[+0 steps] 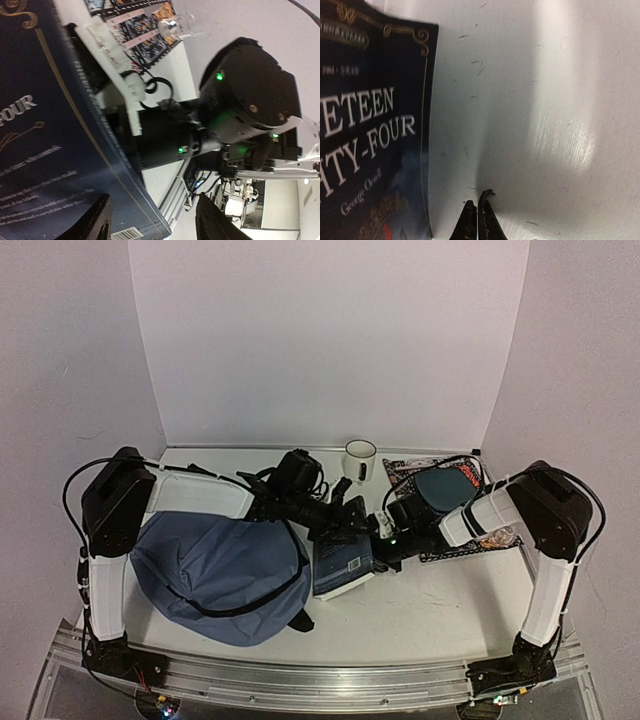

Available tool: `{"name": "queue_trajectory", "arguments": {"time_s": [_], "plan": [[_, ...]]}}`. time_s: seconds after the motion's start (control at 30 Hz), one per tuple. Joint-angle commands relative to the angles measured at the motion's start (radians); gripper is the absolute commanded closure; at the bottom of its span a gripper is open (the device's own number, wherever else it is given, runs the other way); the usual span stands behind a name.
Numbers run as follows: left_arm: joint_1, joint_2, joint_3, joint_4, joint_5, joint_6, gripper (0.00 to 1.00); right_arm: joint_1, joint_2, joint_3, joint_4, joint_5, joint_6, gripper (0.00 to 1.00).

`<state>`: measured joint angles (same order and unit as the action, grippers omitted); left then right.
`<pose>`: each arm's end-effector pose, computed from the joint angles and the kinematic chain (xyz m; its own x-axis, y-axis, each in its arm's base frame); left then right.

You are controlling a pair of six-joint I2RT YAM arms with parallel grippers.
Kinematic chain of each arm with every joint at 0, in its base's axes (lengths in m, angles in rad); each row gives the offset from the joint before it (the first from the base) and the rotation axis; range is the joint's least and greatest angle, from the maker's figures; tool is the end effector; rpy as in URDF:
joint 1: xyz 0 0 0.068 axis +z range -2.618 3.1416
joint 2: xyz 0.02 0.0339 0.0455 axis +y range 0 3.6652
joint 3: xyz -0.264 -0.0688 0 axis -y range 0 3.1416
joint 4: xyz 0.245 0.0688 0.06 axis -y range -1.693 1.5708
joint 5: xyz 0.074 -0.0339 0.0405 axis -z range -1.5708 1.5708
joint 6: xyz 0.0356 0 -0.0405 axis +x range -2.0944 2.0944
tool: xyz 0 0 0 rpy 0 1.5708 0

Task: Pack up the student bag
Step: Grab the book at the center of the board.

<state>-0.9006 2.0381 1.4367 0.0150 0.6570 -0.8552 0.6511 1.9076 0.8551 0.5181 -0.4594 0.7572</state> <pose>0.2687 -0.3740 0.2035 -0.9323 0.2142 -0.2914 0.3550 0.3884 -0.8503 0.2862 0.2379 0.1256 -0.8761 0.1065 -0.4703 -0.3371 0.5621 0.7553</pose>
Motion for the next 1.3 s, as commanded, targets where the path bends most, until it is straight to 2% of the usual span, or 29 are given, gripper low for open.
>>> {"name": "queue_trajectory", "arguments": {"time_s": [0.0, 0.13, 0.3, 0.5, 0.8, 0.97, 1.07, 1.13, 1.27], "plan": [[0.009, -0.066, -0.023, -0.138, -0.196, 0.031, 0.35, 0.022, -0.056, 0.024, -0.076, -0.039, -0.039, 0.95], [0.013, -0.09, -0.027, -0.185, -0.278, 0.019, 0.25, 0.033, -0.086, 0.051, -0.081, -0.056, -0.053, 0.94], [0.019, -0.098, -0.027, -0.203, -0.301, 0.021, 0.13, 0.059, -0.103, 0.101, -0.08, -0.075, -0.081, 0.92], [0.019, -0.112, -0.025, -0.232, -0.338, 0.035, 0.09, 0.07, -0.109, 0.126, -0.038, -0.105, -0.065, 0.9], [0.029, -0.182, -0.043, -0.304, -0.457, -0.025, 0.05, 0.114, -0.093, 0.185, 0.047, -0.234, -0.059, 0.8], [0.046, -0.222, -0.07, -0.314, -0.478, -0.047, 0.09, 0.167, -0.054, 0.237, 0.059, -0.234, -0.05, 0.78], [0.058, -0.242, -0.09, -0.324, -0.483, -0.046, 0.15, 0.181, -0.028, 0.258, 0.065, -0.221, -0.037, 0.78], [0.065, -0.249, -0.105, -0.331, -0.479, -0.045, 0.2, 0.185, -0.015, 0.267, 0.065, -0.209, -0.033, 0.78], [0.068, -0.258, -0.12, -0.349, -0.485, -0.039, 0.38, 0.186, -0.001, 0.271, 0.065, -0.188, -0.03, 0.78]]}}
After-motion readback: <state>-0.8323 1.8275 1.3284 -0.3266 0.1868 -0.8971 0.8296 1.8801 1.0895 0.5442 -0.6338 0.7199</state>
